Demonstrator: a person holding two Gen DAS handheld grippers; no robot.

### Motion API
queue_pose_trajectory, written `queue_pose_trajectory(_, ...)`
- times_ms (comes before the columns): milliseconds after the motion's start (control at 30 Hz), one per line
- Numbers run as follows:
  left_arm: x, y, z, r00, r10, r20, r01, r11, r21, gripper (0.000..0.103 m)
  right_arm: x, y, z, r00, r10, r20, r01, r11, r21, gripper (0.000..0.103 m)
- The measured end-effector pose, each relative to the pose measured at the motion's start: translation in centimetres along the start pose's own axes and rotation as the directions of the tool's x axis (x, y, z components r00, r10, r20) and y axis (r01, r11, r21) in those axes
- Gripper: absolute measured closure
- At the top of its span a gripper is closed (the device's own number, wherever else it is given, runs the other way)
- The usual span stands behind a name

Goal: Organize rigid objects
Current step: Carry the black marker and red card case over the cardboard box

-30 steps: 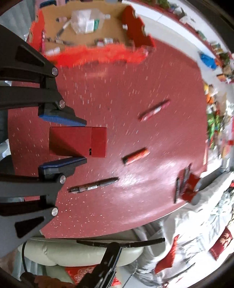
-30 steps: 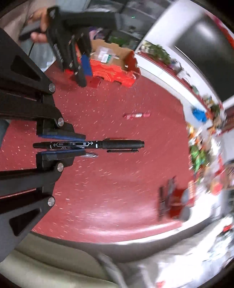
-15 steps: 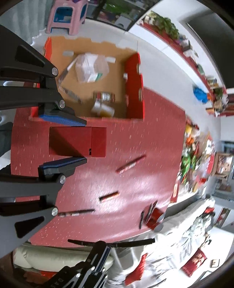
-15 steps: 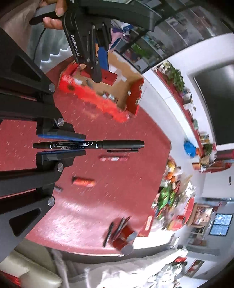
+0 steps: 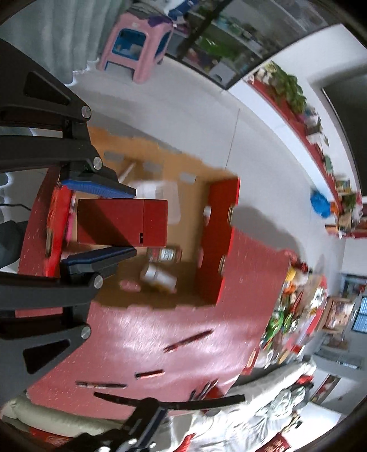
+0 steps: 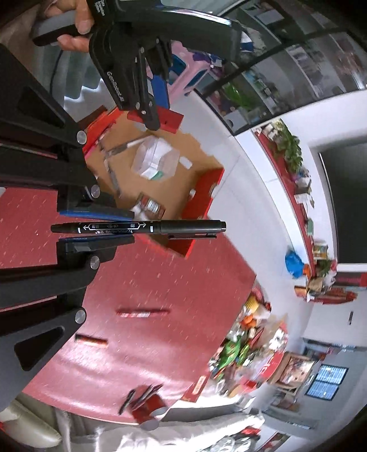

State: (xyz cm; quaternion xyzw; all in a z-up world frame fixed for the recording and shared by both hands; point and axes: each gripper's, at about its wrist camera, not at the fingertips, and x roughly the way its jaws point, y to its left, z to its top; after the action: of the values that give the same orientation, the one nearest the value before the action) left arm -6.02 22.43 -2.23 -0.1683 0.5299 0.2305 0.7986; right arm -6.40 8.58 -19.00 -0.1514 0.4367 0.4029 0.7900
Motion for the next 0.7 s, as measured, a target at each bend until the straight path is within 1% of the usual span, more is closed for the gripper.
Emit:
queue_pose_trajectory(100,-0.1,1.8,0.8,1.000,0.015,0.025,-0.015,1.000,-0.021,0.066,0.9,2.3,1.5,1.000,0.009,0.007,-0.008,1.000,-0.027,0.093)
queue_pose_trajectory(267,-0.2,3.2,2.0,0.998,0.022,0.059,-0.020,0.999,-0.028,0.066,2.4,4.8,3.4,1.000,0.017,0.005,-0.016,0.998,-0.069,0.093)
queue_pose_trajectory(367,0.3,3.5,2.6,0.998,0.018,0.054,-0.017,0.999,-0.032,0.067,3.3,5.6,4.3,1.000,0.012,-0.014,-0.013,0.997,-0.079,0.093)
queue_pose_trajectory(533,1.3,3.8,3.3,0.999,0.001,0.036,-0.001,1.000,-0.017,0.067,4.9,6.0,5.4,0.997,0.004,-0.081,-0.011,0.997,-0.082,0.093)
queue_pose_trajectory(600,2.1,3.6,3.5,1.000,-0.002,0.020,0.002,1.000,-0.005,0.067,5.6,6.0,5.7,0.993,0.009,-0.119,-0.019,0.997,-0.081,0.093)
queue_pose_trajectory(700,3.3,3.6,4.0,1.000,-0.004,0.000,0.004,1.000,-0.014,0.067,6.9,5.6,6.1,0.985,0.007,-0.173,-0.019,0.997,-0.073,0.093)
